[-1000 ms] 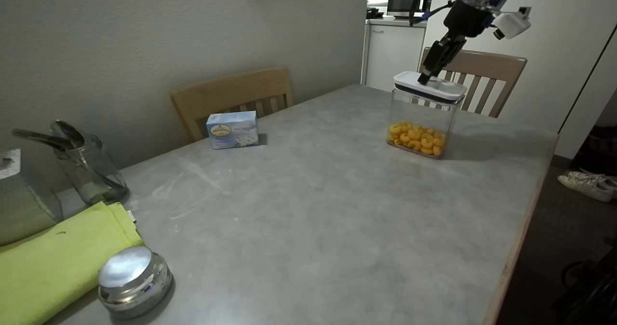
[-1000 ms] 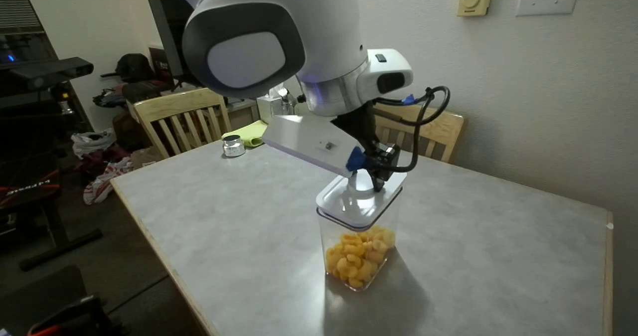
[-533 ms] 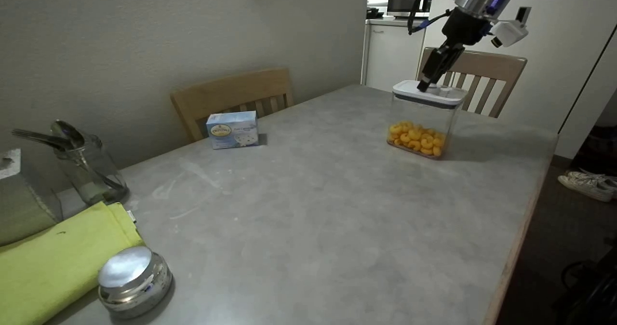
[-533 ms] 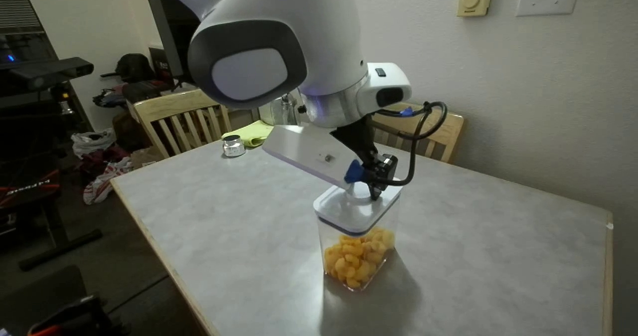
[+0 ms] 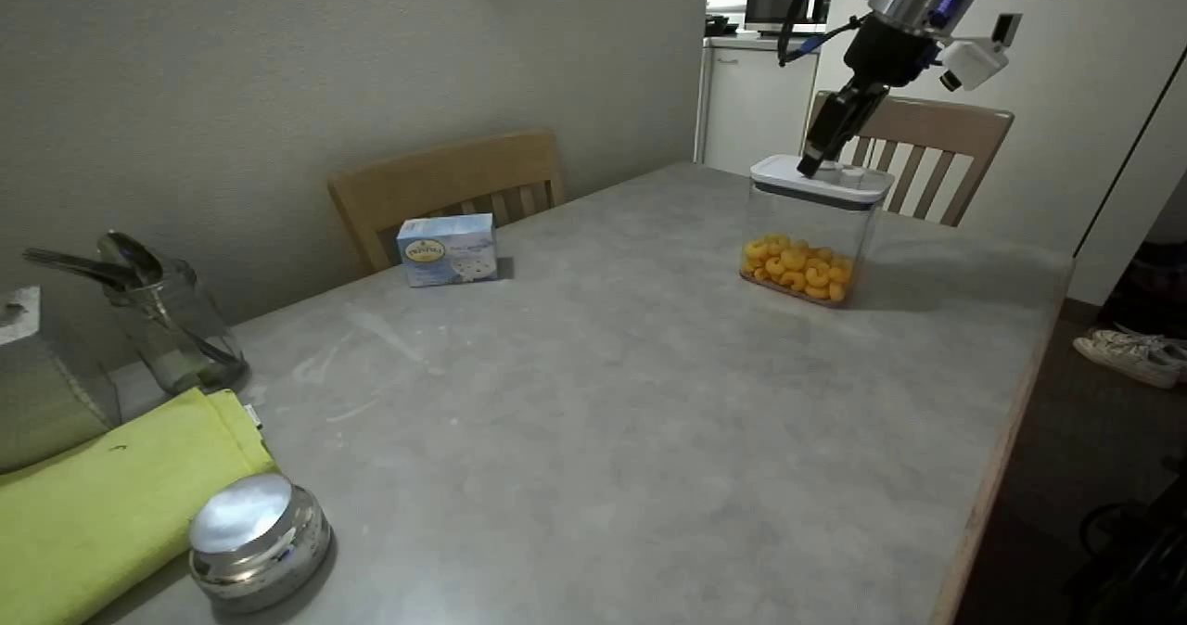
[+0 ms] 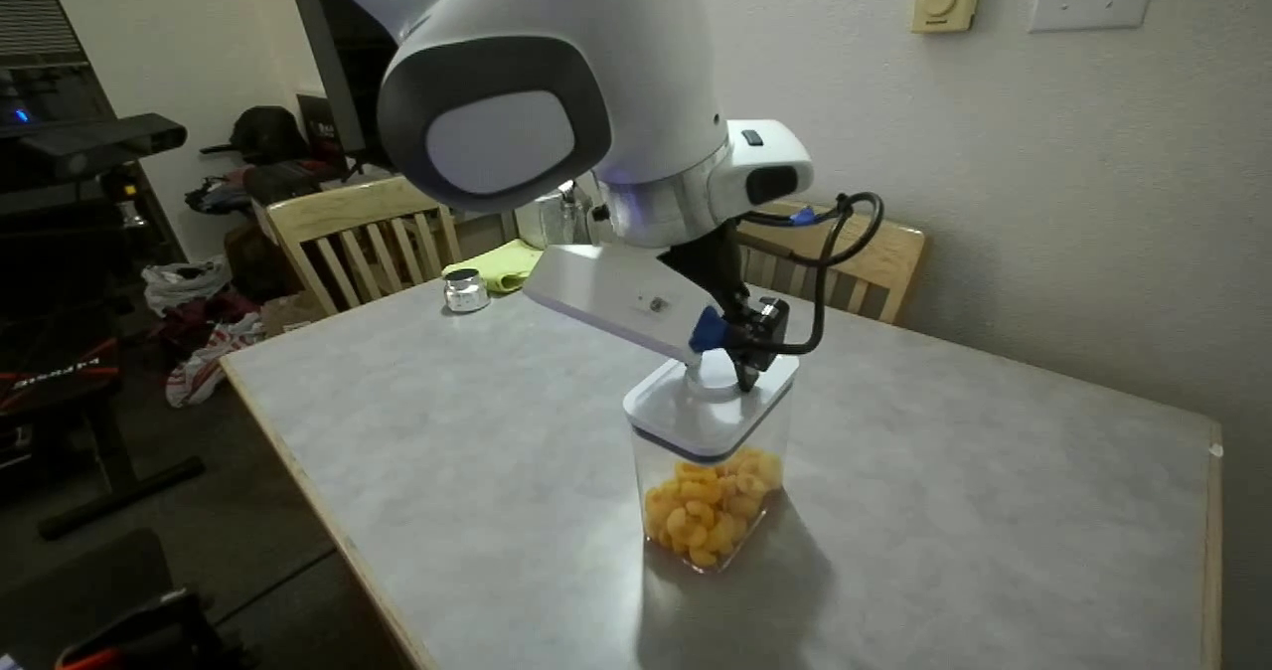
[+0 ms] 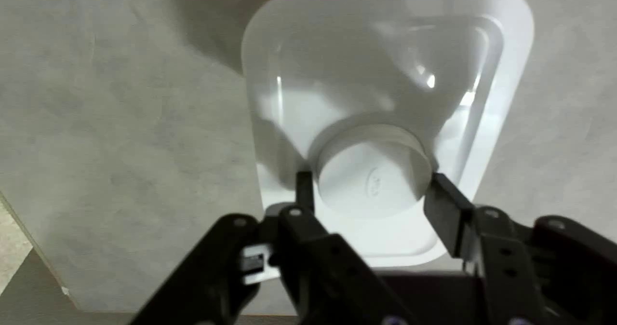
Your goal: Pick up the lid and place it on the container then press the button on the lid
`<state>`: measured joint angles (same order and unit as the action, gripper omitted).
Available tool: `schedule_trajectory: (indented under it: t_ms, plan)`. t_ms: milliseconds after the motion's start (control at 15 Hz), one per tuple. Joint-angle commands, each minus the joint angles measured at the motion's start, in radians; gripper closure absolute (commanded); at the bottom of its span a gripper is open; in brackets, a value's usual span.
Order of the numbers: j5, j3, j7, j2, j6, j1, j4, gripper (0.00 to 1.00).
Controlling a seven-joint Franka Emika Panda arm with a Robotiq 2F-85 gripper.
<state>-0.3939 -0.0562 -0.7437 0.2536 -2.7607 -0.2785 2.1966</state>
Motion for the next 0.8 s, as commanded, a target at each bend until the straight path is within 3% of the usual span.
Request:
schedule_trajectory:
  t_ms: [0, 67, 200, 267, 400, 733]
  plan:
    - [0.052, 0.013, 0.002, -0.016, -0.014, -0.011, 0.0, 0.08]
    - [0.068, 0.011, 0.008, -0.022, -0.015, -0.008, 0.0, 0.02]
    - [0.091, 0.01, 0.015, -0.031, -0.014, -0.005, -0.001, 0.0]
    - [0.099, 0.007, 0.028, -0.034, -0.007, -0.004, -0.004, 0.3]
    - [0.107, 0.006, 0.053, -0.035, 0.0, -0.002, -0.008, 0.27]
    - [0.106, 0.009, 0.1, -0.033, 0.006, -0.002, -0.01, 0.61]
